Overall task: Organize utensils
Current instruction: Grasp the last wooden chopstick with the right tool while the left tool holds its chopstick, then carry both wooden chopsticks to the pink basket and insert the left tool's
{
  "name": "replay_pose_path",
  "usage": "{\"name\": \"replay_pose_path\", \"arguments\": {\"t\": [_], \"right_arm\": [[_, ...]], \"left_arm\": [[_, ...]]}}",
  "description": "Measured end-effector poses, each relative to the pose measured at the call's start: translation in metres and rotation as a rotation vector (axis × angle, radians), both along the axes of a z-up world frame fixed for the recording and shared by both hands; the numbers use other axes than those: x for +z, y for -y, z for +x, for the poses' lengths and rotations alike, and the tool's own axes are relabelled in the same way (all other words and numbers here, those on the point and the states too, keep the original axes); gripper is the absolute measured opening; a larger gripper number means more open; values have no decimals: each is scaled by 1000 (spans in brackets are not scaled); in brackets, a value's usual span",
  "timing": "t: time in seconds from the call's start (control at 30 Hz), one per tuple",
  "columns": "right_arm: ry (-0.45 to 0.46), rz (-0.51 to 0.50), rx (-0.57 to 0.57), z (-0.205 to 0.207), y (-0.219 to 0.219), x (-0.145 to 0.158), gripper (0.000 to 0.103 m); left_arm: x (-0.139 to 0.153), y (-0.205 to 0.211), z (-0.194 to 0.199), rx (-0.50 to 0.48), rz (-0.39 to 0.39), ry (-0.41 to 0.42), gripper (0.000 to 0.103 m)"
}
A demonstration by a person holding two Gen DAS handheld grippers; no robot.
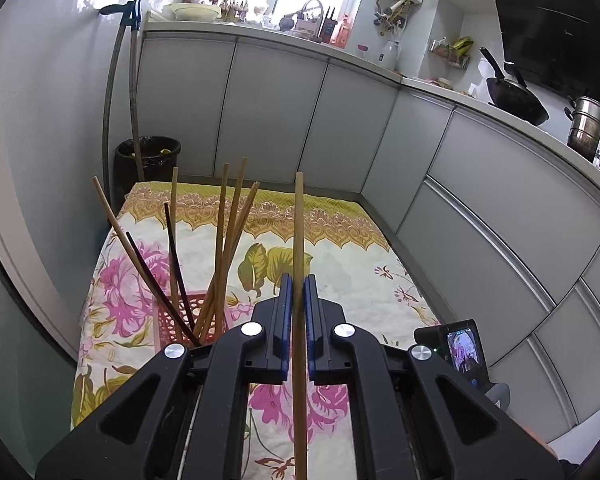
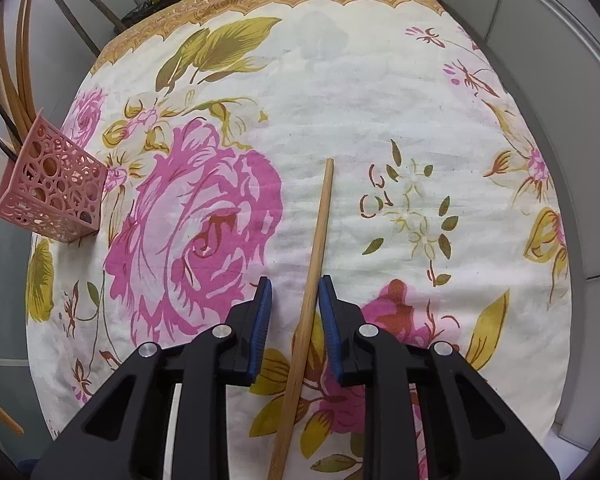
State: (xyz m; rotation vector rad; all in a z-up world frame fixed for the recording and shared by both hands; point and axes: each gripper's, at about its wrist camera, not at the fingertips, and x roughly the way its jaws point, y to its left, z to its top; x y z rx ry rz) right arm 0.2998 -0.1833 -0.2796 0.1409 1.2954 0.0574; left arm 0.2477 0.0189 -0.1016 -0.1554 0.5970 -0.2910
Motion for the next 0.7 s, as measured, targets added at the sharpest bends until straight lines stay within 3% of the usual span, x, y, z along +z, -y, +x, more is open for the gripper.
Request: {"name": "replay_pose_path", "arguments": {"t": [0.07, 0.17, 0.37, 0.6, 0.7], "right_arm": [[7, -18, 0, 1, -3, -1, 8], [41, 45, -9, 0, -6, 8, 7], [384, 144, 37, -26, -19, 99, 6], [591, 203, 34, -45, -13, 132, 6], [702, 228, 55, -55, -17, 150, 6]], "left_arm": [[1, -3, -1, 4, -1, 7, 5], [3, -9, -2, 10, 0, 21, 5], [12, -34, -3, 86, -53, 98, 5], [19, -73, 6, 209, -119, 219, 5], [23, -84, 5, 264, -136, 330, 5]]}}
